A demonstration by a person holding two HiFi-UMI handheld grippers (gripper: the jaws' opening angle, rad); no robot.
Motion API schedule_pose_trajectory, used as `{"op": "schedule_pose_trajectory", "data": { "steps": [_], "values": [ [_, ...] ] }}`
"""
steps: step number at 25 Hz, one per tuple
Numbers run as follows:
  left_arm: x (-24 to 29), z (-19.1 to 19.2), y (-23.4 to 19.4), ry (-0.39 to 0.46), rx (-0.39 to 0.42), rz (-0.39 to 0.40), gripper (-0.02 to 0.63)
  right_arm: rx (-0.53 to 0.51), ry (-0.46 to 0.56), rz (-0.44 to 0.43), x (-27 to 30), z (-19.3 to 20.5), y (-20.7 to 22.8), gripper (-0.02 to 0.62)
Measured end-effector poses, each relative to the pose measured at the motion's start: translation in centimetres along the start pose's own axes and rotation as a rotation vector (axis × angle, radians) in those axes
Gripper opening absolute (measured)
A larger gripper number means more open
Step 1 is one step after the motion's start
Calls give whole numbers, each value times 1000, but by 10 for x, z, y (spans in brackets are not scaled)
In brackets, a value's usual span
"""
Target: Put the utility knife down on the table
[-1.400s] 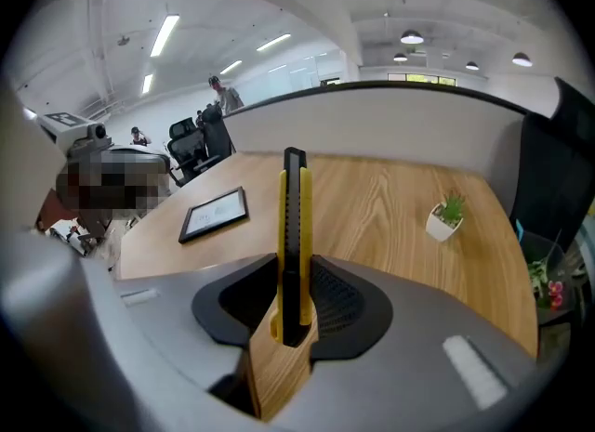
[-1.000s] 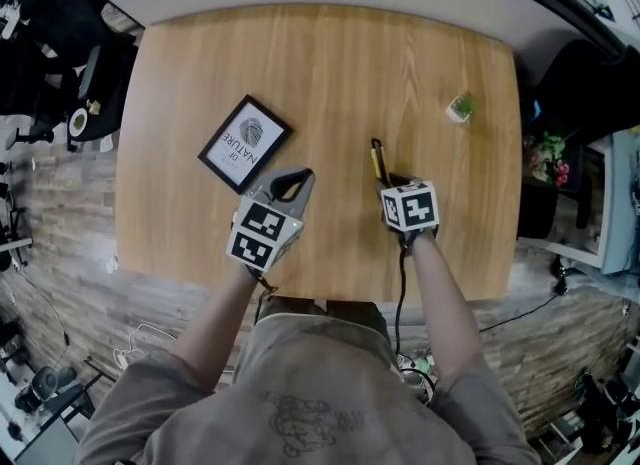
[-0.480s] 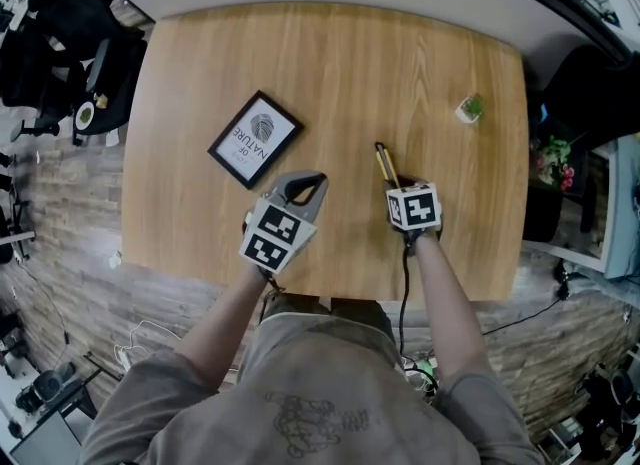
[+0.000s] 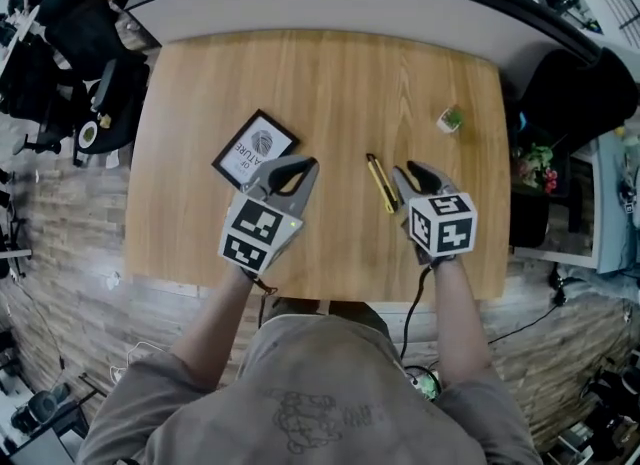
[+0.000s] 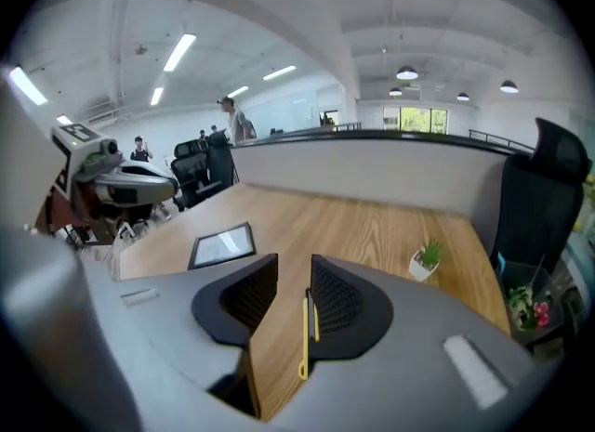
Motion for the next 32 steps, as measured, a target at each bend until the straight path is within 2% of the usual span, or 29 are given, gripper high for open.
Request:
{"op": "schedule_pose_trajectory", "data": {
  "steps": [8,12,15,22,26,30,32],
  "values": [
    [-62,-81,-3,197,105,-56,0,-59,385,-95,-122,-59,-59,64],
    [-89,-107,4,244,168,-79,-1,-108,512,-110,-170,-72,-85,48],
    [-106,-119,9,267,150,-80,0,-128,570,-108,-199,-74,-98,41],
    [-133,-121,21,291,125,-62,0,-171,632,-132,-241,-67,-118,20],
    [-139,-114,27,287,108,-80,0,-172,582,-123,-240,-51,-120,11],
    [-134,-101,40,260,108,-51,0,-120,497,-121,-228,-30,-112,11],
    [-133,-96,45,241,79,-43,0,-99,481,-125,-227,-24,-109,11]
  ]
}}
Point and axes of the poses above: the fingertips, and each gripper's own axes: x forward along the fingers, y to its right, z out of its underside, the point moved 10 cm from there along -x, backward along the fingers, and after that the axes turned 11 degrees about x, right-handed, at the moved point
